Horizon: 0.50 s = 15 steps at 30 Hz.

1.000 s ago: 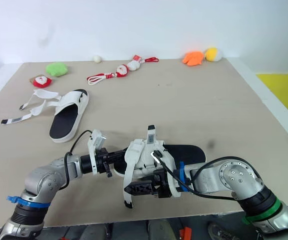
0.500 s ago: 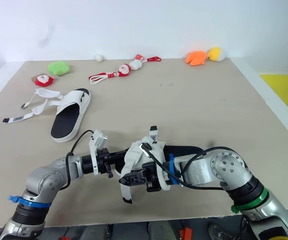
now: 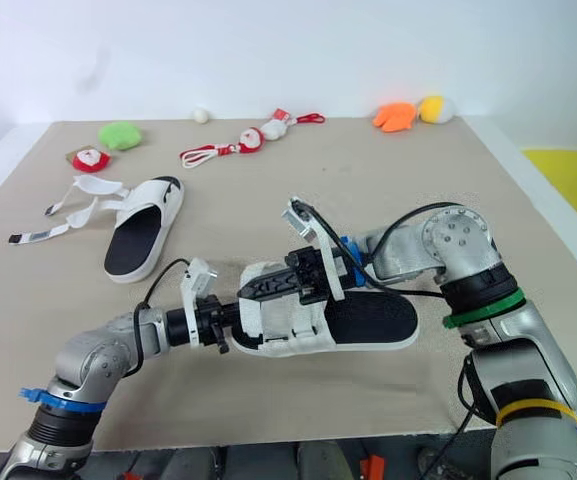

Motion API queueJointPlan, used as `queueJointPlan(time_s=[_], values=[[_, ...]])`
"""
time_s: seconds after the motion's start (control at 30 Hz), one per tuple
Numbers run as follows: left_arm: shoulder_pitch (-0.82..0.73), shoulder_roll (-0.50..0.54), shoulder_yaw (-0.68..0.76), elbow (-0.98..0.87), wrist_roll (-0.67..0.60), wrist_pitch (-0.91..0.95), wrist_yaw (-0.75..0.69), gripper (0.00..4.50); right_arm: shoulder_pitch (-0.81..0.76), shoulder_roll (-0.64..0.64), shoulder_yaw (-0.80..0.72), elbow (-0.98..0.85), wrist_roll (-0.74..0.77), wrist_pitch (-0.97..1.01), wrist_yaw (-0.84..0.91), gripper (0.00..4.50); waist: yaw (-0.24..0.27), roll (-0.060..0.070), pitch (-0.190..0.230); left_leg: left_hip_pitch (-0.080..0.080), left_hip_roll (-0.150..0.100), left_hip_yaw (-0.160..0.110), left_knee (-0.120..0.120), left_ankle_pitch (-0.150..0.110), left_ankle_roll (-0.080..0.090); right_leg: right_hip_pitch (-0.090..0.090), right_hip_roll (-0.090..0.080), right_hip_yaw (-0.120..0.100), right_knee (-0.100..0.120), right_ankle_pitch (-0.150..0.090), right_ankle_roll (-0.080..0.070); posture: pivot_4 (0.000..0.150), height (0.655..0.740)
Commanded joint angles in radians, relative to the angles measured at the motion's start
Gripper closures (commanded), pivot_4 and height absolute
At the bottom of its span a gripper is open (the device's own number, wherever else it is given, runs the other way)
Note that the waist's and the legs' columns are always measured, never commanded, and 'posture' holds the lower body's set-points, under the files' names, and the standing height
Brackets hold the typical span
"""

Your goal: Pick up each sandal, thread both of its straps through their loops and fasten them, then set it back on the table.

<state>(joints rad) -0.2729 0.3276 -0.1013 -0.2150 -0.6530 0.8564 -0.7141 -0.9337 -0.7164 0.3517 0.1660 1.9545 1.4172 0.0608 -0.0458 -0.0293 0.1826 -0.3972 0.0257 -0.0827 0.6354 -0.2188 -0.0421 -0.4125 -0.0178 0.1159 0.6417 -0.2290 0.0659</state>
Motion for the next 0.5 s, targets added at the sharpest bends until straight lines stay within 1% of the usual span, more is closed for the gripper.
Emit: queueJointPlan(time_s=[0.03, 0.13, 0.23, 0.3, 0.5], values=[[0.013, 0.003, -0.013, 0.031, 0.021, 0.011, 0.02, 4.5, -0.013, -0.008, -0.005, 0.032, 0.018, 0.029, -0.039, 4.45, 0.0, 0.0, 0.0, -0.002, -0.001, 0.0, 0.0, -0.001, 0.001, -0.001, -0.001, 0.0, 0.0, 0.001, 0.003, 0.15, 0.74], [0.014, 0.004, -0.013, 0.03, 0.019, 0.01, 0.021, 4.5, -0.047, -0.001, -0.013, 0.101, 0.018, 0.05, -0.055, 4.45, 0.0, 0.0, 0.0, -0.006, -0.001, 0.0, 0.0, -0.001, 0.001, -0.005, -0.001, 0.0, 0.0, 0.003, 0.005, 0.15, 0.74], [0.015, 0.006, -0.014, 0.03, 0.018, 0.009, 0.02, 4.5, -0.098, -0.001, -0.015, 0.179, 0.018, 0.074, -0.075, 4.45, -0.001, 0.0, 0.0, -0.006, -0.001, 0.0, 0.001, 0.0, 0.002, -0.006, 0.0, 0.0, 0.0, 0.004, 0.004, 0.15, 0.74], [0.015, 0.007, -0.014, 0.031, 0.018, 0.009, 0.02, 4.5, -0.113, -0.003, -0.011, 0.195, 0.018, 0.087, -0.084, 4.45, -0.002, 0.0, 0.0, -0.006, 0.0, 0.0, 0.001, 0.0, 0.003, -0.006, 0.0, 0.0, 0.0, 0.003, 0.002, 0.15, 0.74], [0.016, 0.007, -0.016, 0.03, 0.019, 0.007, 0.02, 4.5, -0.114, -0.005, -0.006, 0.194, 0.018, 0.115, -0.087, 4.45, -0.002, 0.0, 0.0, -0.006, 0.0, 0.0, 0.001, 0.0, 0.003, -0.006, 0.0, 0.0, 0.0, 0.004, 0.003, 0.15, 0.74]])
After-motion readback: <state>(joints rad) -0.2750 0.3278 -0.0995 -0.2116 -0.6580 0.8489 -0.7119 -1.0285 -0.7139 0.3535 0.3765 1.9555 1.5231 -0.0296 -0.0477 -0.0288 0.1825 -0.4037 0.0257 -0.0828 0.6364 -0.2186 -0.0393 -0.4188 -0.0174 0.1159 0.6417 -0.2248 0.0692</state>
